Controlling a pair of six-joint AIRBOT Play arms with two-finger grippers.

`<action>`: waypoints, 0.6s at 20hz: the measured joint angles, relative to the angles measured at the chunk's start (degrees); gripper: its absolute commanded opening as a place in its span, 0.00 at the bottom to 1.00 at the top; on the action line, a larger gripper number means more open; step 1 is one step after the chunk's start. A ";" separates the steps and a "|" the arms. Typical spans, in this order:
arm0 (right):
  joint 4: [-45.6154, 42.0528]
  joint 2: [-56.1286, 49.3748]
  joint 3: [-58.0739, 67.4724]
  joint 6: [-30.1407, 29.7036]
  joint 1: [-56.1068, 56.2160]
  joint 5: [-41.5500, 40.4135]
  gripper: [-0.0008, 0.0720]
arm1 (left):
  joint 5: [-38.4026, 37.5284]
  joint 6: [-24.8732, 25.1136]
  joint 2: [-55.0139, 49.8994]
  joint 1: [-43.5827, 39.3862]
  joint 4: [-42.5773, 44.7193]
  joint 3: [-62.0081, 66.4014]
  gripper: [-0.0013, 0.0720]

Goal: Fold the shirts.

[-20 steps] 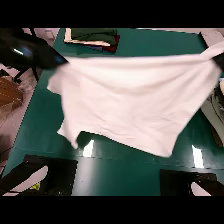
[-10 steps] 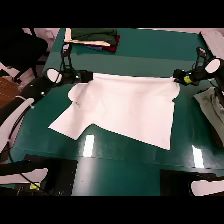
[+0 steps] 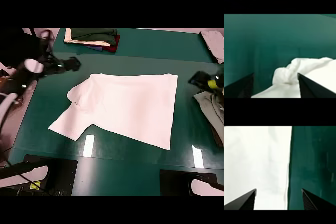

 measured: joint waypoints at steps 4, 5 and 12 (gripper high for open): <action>15.47 12.46 -19.43 -9.92 -5.70 4.92 0.88 | -16.20 1.60 4.85 8.98 -0.72 -7.56 0.82; 17.53 15.06 -24.37 -11.37 -7.10 6.23 0.85 | -20.61 2.23 5.49 10.73 -1.57 -9.75 0.82; 24.13 31.23 -48.72 -15.15 -16.79 12.44 0.85 | -31.34 8.92 5.18 14.84 -5.03 -15.10 0.82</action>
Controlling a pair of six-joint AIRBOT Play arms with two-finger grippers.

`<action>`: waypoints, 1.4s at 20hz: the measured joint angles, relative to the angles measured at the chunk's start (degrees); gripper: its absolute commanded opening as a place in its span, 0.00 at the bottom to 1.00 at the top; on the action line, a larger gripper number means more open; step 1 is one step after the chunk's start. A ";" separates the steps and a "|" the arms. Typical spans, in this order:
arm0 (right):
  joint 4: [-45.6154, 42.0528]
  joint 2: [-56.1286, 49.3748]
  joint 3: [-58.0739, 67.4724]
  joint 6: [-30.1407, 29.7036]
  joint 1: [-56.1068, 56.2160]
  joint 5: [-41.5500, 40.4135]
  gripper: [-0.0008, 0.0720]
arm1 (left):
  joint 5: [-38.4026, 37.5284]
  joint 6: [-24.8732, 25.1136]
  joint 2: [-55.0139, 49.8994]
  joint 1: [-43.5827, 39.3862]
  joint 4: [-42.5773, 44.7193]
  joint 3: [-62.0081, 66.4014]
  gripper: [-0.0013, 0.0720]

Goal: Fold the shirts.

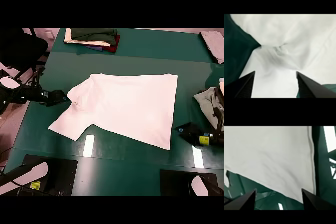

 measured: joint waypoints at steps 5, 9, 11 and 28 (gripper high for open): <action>1.62 3.87 -4.39 -0.24 -1.57 1.64 0.85 | 0.39 6.95 -6.12 0.35 -0.59 -0.48 0.70; 2.03 4.61 -5.16 -0.15 -1.86 2.40 0.84 | 3.23 13.00 -9.49 0.46 -2.25 -0.44 0.70; 2.29 4.74 -5.31 -0.15 -1.92 2.64 0.84 | 4.59 16.44 -10.93 0.46 -3.52 0.02 0.70; -7.91 3.98 3.30 3.98 -1.95 3.13 0.82 | -7.61 25.09 -15.93 -4.04 -13.18 6.62 0.05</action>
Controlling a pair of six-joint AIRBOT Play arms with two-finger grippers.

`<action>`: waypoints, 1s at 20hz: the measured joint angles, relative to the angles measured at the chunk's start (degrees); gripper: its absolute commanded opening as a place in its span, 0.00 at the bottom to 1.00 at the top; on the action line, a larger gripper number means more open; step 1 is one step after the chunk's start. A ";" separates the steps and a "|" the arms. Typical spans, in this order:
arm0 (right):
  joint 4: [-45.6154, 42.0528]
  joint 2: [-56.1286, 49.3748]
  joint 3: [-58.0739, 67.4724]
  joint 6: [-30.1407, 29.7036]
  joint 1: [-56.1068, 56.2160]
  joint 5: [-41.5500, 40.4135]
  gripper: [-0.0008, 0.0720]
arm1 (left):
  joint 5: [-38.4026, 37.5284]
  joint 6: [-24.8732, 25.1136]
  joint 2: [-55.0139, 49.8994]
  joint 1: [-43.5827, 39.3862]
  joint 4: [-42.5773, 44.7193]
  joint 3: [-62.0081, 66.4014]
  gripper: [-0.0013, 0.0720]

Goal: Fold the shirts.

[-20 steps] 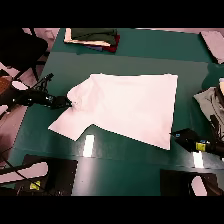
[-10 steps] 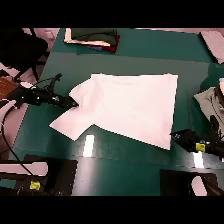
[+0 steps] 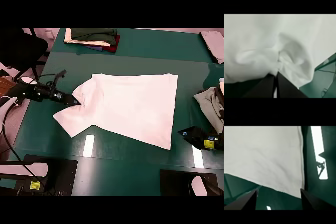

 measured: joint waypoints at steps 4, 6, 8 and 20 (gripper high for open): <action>-4.02 -3.39 -0.02 2.01 -0.17 0.20 0.90 | 1.07 -3.87 3.98 -0.04 0.42 1.75 0.05; -4.28 -6.14 -1.46 2.36 -0.17 -1.18 0.90 | 0.09 -4.81 5.22 -0.09 0.63 2.08 0.05; -3.37 -9.42 -3.30 2.05 0.44 -2.03 0.90 | -0.87 -5.38 5.90 -0.09 0.87 2.23 0.05; 13.51 -26.75 -4.63 -2.34 24.09 -20.26 0.03 | -3.48 -6.49 7.56 -0.07 1.09 2.54 0.05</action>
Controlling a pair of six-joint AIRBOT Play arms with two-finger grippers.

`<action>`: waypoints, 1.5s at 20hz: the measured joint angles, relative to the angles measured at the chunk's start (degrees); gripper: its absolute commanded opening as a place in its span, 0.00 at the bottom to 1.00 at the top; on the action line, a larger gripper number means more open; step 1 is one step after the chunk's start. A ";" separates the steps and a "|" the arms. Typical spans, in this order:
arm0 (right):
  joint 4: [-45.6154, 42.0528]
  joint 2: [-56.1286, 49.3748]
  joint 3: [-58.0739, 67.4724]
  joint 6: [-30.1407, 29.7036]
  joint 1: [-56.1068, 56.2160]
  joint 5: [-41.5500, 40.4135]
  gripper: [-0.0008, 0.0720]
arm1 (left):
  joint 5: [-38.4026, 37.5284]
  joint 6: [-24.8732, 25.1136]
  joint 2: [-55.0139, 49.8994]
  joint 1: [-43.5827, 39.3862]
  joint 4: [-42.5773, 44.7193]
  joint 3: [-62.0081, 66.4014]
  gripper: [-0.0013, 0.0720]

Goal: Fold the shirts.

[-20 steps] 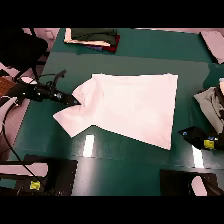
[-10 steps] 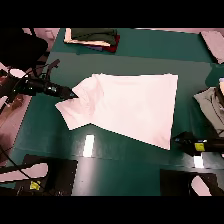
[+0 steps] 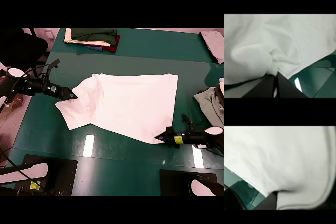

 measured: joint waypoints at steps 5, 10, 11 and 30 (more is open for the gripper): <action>-5.33 9.73 8.28 5.51 8.04 -4.57 0.03 | -0.26 -3.06 6.91 -0.02 0.66 3.08 0.05; -22.32 31.71 19.93 18.29 9.84 -6.16 0.03 | 1.03 -10.86 18.58 -0.02 4.28 10.67 0.05; -25.88 35.26 22.49 20.41 9.94 -6.36 0.03 | 2.14 -12.66 20.74 0.00 4.61 12.50 0.05; -41.00 27.52 60.11 26.21 9.14 3.06 0.03 | -0.72 -27.61 27.30 -0.07 -0.13 49.05 0.05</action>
